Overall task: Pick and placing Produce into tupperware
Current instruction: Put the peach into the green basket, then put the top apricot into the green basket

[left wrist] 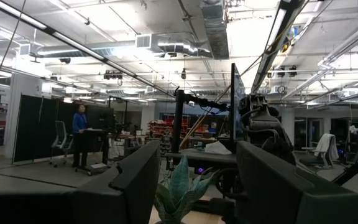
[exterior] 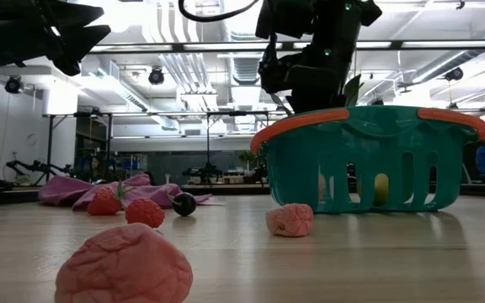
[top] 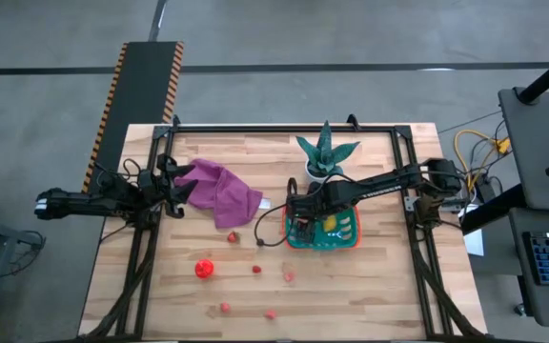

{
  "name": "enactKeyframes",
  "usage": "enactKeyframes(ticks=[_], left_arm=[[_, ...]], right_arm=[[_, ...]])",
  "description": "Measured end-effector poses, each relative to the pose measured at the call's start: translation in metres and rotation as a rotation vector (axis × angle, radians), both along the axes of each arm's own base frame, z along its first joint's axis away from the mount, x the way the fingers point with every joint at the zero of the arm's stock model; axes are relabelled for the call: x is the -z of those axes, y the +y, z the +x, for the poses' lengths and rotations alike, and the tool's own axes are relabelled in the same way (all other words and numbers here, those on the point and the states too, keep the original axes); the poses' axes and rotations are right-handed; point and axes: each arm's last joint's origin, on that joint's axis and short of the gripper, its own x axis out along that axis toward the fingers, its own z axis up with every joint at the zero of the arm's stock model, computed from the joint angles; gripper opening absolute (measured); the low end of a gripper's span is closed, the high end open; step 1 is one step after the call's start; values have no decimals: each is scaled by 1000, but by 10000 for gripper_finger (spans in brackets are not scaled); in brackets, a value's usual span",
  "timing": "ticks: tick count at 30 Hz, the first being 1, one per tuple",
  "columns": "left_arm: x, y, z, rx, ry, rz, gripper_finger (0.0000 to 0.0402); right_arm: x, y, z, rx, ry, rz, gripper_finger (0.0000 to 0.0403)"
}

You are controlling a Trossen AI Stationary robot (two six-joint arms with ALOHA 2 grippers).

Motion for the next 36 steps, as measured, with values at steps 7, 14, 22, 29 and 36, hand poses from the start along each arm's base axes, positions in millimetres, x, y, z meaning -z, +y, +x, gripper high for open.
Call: enactKeyframes(ticks=[7, 14, 22, 29, 36], left_arm=[[0, 0, 0, 0, 0, 0, 199], [0, 0, 0, 0, 0, 0, 199], [0, 0, 0, 0, 0, 0, 199], [0, 0, 0, -2, 1, 4, 199], [0, 0, 0, -3, 2, 6, 199]], right_arm=[[0, 0, 0, 24, -2, 7, 270], [-1, 0, 1, 24, -5, 8, 261], [-24, 1, 12, 6, -87, 9, 239], [-62, 7, 20, -41, -199, 7, 226], [-106, 30, 19, -105, -337, 28, 226]])
